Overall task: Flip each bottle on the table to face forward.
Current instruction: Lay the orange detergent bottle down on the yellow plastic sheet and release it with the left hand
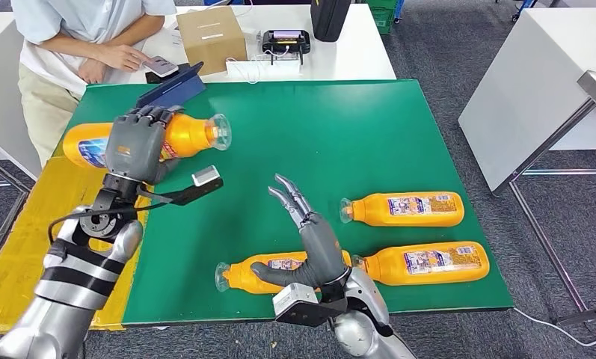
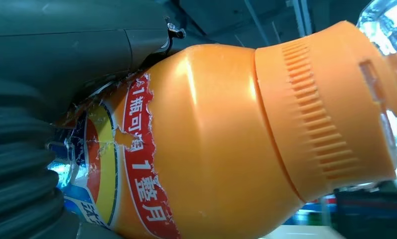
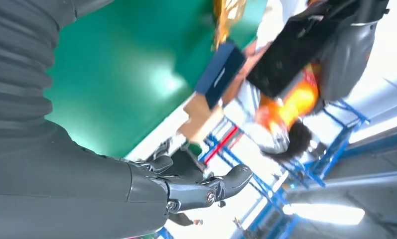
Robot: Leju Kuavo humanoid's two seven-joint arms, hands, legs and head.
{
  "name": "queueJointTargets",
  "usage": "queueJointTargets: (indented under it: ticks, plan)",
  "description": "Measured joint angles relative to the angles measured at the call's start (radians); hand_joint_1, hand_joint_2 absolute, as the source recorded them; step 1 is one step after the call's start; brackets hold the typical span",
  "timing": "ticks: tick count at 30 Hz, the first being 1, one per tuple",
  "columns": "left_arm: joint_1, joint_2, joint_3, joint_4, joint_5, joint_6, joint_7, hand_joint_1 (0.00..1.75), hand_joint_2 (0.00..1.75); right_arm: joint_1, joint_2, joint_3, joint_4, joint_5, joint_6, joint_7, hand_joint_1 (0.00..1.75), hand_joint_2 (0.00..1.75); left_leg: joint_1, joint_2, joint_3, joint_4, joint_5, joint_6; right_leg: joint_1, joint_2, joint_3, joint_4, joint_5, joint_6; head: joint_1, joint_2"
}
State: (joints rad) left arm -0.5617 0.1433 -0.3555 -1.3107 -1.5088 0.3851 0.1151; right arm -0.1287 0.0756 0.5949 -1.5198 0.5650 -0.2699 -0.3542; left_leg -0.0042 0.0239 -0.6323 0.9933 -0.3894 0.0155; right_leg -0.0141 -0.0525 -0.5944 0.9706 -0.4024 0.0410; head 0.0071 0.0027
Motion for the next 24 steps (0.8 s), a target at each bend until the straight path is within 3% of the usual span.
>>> queueJointTargets:
  ticks: [4, 11, 17, 24]
  plan:
    - [-0.044, 0.026, 0.006, 0.083, -0.028, -0.019, 0.014, 1.75, 1.75, 0.000, -0.006, -0.007, -0.023, 0.027, -0.013, 0.012, 0.00, 1.75, 0.000, 0.000, 0.000, 0.000, 0.000, 0.000, 0.000, 0.000, 0.000, 0.000, 0.000, 0.000, 0.000, 0.000]
    - [-0.165, 0.089, -0.071, 0.320, -0.058, -0.174, 0.143, 1.75, 1.75, -0.008, -0.017, -0.007, -0.037, 0.166, -0.041, 0.084, 0.00, 1.75, 0.000, 0.001, -0.002, 0.000, 0.000, 0.000, 0.000, 0.001, -0.002, 0.000, 0.000, 0.000, 0.000, 0.000]
    - [-0.219, 0.088, -0.094, 0.585, -0.026, -0.273, 0.126, 1.75, 1.75, -0.024, -0.028, -0.003, -0.029, 0.245, -0.036, 0.139, 0.00, 1.75, 0.000, 0.001, -0.002, 0.000, 0.000, 0.000, 0.000, 0.001, -0.002, 0.001, 0.000, 0.000, 0.000, 0.000]
    - [-0.222, 0.073, -0.090, 0.749, 0.026, -0.359, 0.083, 1.75, 1.75, -0.034, -0.035, -0.004, 0.006, 0.247, -0.036, 0.153, 0.00, 1.75, 0.000, 0.000, -0.003, 0.000, 0.000, 0.000, 0.000, 0.000, -0.002, 0.000, -0.001, 0.000, 0.000, 0.000]
